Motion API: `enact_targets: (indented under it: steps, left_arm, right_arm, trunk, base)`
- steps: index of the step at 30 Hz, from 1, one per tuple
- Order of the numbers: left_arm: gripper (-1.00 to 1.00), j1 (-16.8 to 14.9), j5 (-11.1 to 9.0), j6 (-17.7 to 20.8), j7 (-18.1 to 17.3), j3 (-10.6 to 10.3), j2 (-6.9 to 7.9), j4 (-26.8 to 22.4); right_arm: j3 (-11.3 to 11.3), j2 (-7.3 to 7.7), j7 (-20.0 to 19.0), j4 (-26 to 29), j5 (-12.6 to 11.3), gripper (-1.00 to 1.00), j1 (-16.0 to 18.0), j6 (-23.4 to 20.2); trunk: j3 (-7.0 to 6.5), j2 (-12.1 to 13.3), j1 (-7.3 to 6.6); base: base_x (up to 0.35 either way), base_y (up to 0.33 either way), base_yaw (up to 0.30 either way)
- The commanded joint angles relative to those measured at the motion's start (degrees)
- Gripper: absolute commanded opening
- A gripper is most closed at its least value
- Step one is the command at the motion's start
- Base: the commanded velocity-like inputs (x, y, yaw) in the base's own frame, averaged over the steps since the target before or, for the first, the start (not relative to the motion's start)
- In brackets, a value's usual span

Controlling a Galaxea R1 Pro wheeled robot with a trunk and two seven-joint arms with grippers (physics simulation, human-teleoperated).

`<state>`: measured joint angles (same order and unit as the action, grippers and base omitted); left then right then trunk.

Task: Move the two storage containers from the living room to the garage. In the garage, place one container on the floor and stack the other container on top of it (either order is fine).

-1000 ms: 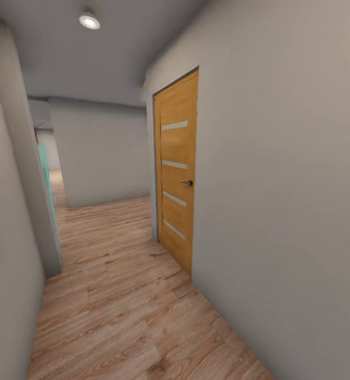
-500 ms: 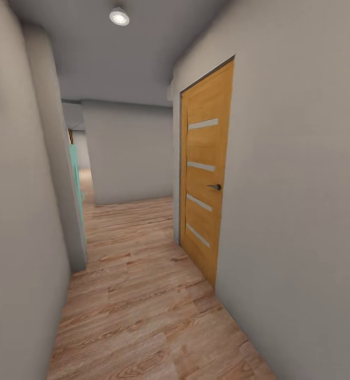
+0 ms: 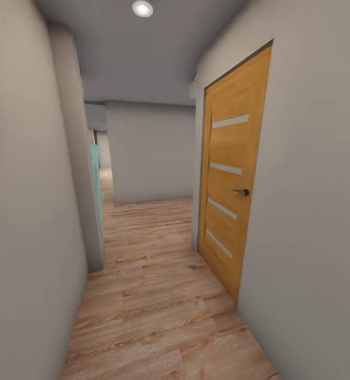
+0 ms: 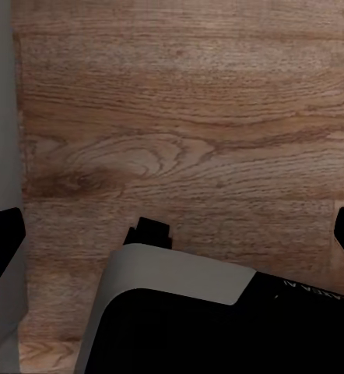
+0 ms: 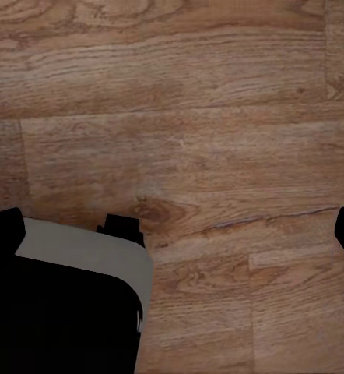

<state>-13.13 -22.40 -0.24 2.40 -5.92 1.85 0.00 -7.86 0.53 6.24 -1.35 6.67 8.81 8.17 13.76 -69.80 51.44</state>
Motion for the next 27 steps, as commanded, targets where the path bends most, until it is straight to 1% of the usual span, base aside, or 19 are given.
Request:
enact_targets:
  steps: [1,20,27]
  left_arm:
    - [1.00,0.0,-0.4,0.0,0.2,-0.5,-0.01,0.0]
    - [1.00,0.0,-0.4,0.0,0.1,-0.5,-0.01,0.0]
    - [1.00,0.0,-0.4,0.0,0.2,-0.5,-0.01,0.0]
  right_arm:
    - [-0.1,-0.01,0.3,-0.1,0.6,1.00,0.1,0.2]
    - [-0.4,0.06,0.3,-0.1,0.8,1.00,0.1,0.1]
    - [-0.5,0.12,0.2,-0.1,1.2,1.00,0.1,0.1]
  trunk:
    - [0.07,0.0,0.04]
    - [0.07,0.0,0.04]
    - [0.07,0.0,0.04]
  base:
    - [0.322,0.000,0.045]
    - [0.322,0.000,0.005]
    - [0.322,0.000,0.000]
